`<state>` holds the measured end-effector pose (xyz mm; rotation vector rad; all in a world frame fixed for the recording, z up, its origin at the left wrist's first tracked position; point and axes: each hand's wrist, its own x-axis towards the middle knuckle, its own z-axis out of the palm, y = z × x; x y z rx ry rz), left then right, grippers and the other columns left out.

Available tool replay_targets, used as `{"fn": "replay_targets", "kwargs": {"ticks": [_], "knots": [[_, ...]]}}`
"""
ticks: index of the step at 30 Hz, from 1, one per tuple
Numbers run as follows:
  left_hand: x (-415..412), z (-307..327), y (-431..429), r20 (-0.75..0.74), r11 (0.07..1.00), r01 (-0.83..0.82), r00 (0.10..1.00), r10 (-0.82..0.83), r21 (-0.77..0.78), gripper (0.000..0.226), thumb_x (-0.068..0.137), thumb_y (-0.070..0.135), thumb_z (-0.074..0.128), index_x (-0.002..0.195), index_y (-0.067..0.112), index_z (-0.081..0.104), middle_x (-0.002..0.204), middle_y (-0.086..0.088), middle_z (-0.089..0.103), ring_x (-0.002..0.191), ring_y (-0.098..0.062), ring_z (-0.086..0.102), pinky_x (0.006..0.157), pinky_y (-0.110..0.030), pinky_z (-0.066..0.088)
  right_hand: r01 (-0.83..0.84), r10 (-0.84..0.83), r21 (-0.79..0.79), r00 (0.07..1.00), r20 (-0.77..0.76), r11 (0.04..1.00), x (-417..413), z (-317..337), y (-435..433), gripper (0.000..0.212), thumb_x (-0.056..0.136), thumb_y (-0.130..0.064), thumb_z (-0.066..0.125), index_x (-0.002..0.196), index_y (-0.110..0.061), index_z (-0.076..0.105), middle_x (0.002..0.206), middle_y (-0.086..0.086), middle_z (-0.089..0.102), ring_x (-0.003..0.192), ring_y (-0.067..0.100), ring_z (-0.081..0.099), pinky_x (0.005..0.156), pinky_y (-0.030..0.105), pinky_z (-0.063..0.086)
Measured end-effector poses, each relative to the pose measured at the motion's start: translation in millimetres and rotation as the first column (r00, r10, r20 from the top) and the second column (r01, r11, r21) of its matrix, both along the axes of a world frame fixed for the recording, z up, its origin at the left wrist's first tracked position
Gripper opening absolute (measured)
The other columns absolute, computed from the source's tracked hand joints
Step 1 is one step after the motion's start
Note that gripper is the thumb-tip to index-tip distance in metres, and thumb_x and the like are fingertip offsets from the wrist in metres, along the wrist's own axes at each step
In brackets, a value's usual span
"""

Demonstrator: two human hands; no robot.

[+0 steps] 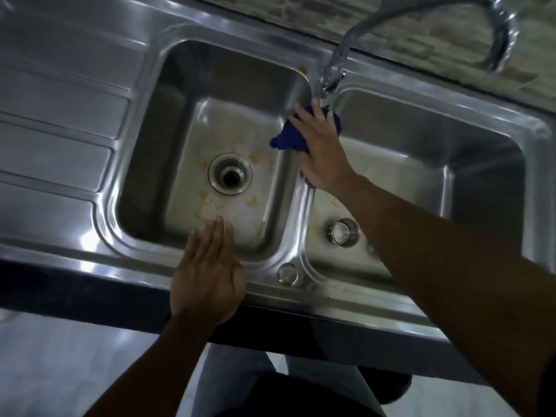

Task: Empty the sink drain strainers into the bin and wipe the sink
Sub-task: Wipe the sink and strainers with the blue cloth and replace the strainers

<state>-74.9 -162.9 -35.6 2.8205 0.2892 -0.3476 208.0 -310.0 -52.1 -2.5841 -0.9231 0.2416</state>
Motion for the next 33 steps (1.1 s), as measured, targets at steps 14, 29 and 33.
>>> {"fn": "replay_targets", "kwargs": {"ticks": [14, 29, 33], "knots": [[94.3, 20.5, 96.7, 0.180, 0.996, -0.008, 0.983, 0.024, -0.085, 0.065, 0.102, 0.032, 0.020, 0.157, -0.003, 0.019, 0.166, -0.020, 0.013, 0.156, -0.031, 0.007, 0.127, -0.049, 0.014, 0.361, -0.362, 0.263, 0.931, -0.048, 0.895, -71.3, 12.3, 25.3, 0.056, 0.088, 0.011, 0.058, 0.142, -0.003, 0.053, 0.160, 0.015, 0.035, 0.152, 0.032, 0.027, 0.125, 0.050, 0.024], [114.8, -23.9, 213.7, 0.347, 0.998, -0.048, 0.937, 0.035, 0.029, 0.059, 0.106, 0.031, 0.022, 0.155, -0.001, 0.026, 0.164, -0.020, 0.022, 0.155, -0.032, 0.016, 0.126, -0.053, 0.016, 0.559, -0.751, 0.692, 0.659, -0.037, 0.457, 59.7, 21.4, 122.4, 0.060, 0.079, 0.024, 0.045, 0.133, -0.001, 0.054, 0.136, 0.018, 0.052, 0.126, 0.028, 0.053, 0.108, 0.027, 0.045], [116.1, -24.1, 214.6, 0.354, 0.999, -0.047, 0.935, 0.033, 0.029, 0.058, 0.105, 0.029, 0.024, 0.154, -0.003, 0.028, 0.163, -0.021, 0.024, 0.155, -0.032, 0.018, 0.125, -0.053, 0.018, 0.613, -0.723, 0.534, 0.691, -0.004, 0.583, 64.0, 2.5, 136.9, 0.068, 0.085, 0.021, 0.045, 0.148, -0.004, 0.041, 0.155, 0.014, 0.039, 0.145, 0.024, 0.037, 0.123, 0.022, 0.022]]}}
